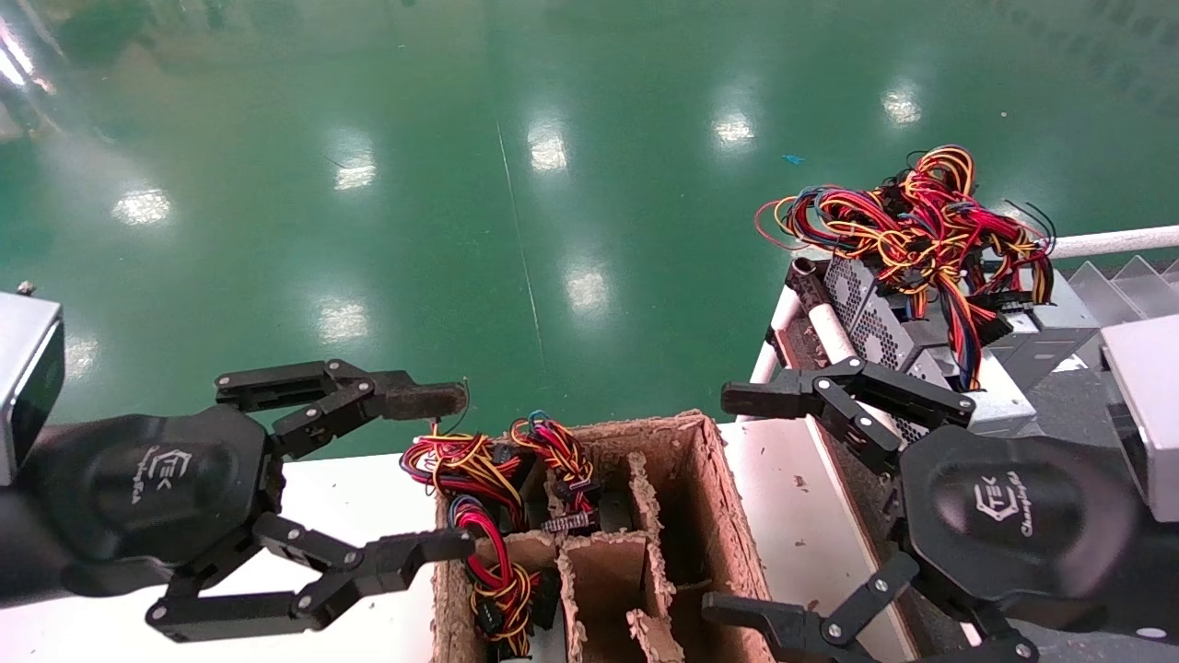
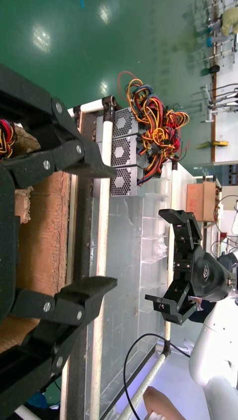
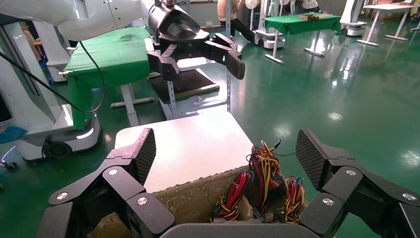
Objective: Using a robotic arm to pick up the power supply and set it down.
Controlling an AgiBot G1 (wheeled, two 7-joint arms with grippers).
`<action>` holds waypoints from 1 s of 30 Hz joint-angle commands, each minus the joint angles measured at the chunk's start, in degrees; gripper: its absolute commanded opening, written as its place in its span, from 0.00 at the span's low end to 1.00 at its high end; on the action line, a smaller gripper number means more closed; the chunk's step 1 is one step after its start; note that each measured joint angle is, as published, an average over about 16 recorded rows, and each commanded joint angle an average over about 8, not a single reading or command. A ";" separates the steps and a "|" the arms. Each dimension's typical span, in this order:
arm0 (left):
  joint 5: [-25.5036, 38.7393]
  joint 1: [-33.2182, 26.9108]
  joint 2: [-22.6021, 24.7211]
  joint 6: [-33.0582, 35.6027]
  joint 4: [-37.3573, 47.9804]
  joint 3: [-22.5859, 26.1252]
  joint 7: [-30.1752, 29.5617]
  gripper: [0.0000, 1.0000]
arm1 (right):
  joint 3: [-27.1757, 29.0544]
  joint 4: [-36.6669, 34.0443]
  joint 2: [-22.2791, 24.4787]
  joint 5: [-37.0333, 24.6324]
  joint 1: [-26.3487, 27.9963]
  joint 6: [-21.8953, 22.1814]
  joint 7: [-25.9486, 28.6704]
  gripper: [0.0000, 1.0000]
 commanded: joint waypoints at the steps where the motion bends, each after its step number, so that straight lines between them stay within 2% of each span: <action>1: 0.00 0.00 0.00 0.00 0.00 0.00 0.00 0.00 | 0.00 0.00 0.00 0.00 0.00 0.00 0.00 1.00; 30: 0.00 0.00 0.00 0.00 0.00 0.00 0.00 0.00 | -0.42 -0.26 -0.31 -0.75 -0.06 0.49 0.17 1.00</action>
